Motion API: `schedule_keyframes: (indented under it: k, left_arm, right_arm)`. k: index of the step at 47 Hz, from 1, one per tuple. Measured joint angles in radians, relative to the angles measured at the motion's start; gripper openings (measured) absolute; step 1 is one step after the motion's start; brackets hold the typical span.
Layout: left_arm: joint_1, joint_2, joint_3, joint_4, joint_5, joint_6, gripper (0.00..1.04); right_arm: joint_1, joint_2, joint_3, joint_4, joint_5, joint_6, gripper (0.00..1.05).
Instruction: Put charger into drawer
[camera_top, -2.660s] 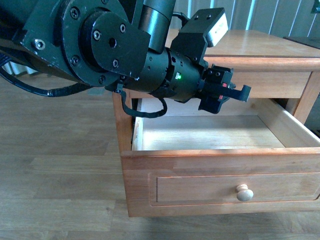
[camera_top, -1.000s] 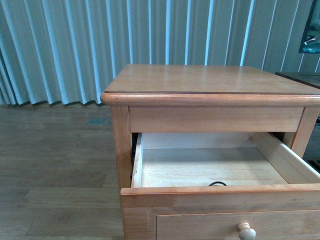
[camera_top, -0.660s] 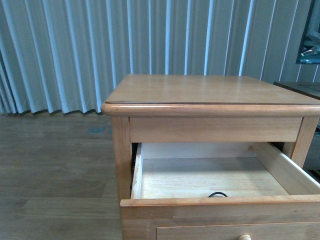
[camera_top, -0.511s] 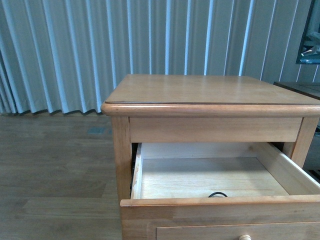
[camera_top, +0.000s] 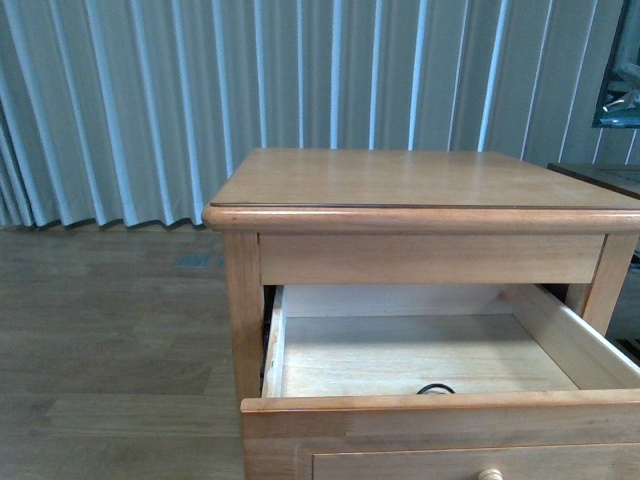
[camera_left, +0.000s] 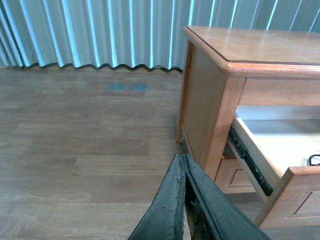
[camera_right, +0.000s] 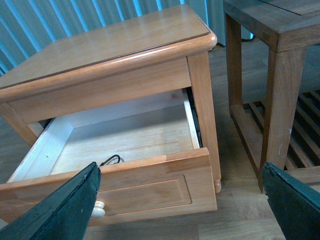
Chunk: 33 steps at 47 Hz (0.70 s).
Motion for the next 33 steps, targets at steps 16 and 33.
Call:
schedule_keyframes:
  k: [16,33]
  left_arm:
    - [0.001,-0.118,-0.06,-0.053,0.0,0.008,0.04]
    - [0.001,-0.315,-0.06,-0.248,0.0,0.008,0.04]
  right_arm:
    - [0.0,0.0,0.0,0.0,0.0,0.0,0.96]
    - [0.0,-0.001,-0.001,0.0,0.0,0.0,0.96]
